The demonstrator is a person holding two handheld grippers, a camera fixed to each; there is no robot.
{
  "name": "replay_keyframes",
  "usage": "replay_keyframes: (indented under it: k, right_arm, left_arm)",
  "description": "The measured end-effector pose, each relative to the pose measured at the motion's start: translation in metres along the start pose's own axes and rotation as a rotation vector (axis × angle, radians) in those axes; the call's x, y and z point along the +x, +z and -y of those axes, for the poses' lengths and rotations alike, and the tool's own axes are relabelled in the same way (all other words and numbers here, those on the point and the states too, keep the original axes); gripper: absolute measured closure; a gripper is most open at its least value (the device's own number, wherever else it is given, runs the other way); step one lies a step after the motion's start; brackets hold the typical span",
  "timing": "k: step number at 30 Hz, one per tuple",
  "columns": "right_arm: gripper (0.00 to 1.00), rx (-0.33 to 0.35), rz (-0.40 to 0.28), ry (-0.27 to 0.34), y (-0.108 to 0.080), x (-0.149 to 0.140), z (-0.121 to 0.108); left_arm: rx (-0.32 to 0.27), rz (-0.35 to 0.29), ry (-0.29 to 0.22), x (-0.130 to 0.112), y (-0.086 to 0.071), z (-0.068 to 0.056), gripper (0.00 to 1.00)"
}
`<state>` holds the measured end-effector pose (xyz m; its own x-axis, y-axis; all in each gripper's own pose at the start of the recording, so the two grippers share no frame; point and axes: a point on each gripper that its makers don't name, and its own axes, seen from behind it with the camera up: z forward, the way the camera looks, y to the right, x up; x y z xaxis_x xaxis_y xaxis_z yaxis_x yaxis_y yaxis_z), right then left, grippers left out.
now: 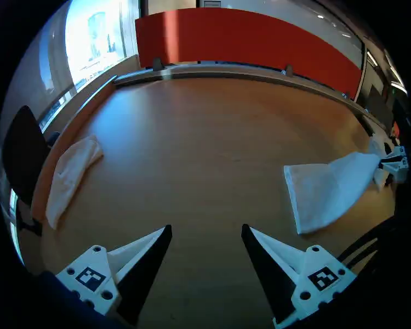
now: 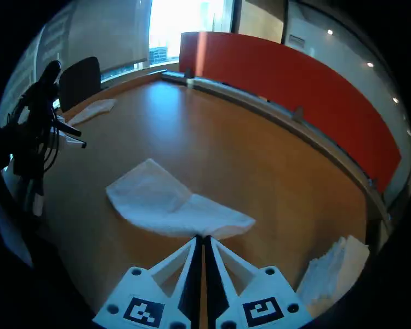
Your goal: Fold towel
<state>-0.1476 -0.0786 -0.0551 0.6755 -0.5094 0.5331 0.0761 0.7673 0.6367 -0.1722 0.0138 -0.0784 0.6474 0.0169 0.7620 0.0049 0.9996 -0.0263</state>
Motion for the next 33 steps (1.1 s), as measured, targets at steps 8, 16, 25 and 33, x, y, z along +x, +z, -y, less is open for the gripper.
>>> replay_keyframes:
  k: [8, 16, 25, 33]
  right_arm:
    - [0.9, -0.011, -0.021, -0.029, -0.012, 0.014, -0.009]
    - [0.9, -0.01, -0.035, -0.055, -0.015, 0.023, -0.011]
    - [0.9, 0.021, -0.042, -0.085, -0.007, 0.031, 0.003]
    - [0.9, 0.066, -0.049, -0.115, 0.003, 0.04, 0.026]
  left_arm:
    - [-0.003, -0.003, 0.008, 0.002, 0.0, -0.003, 0.06]
    - [-0.003, -0.003, 0.009, 0.003, -0.001, -0.005, 0.06]
    - [-0.003, -0.006, 0.007, 0.002, -0.002, -0.006, 0.06]
    - [0.0, -0.012, -0.002, 0.002, -0.005, -0.003, 0.06]
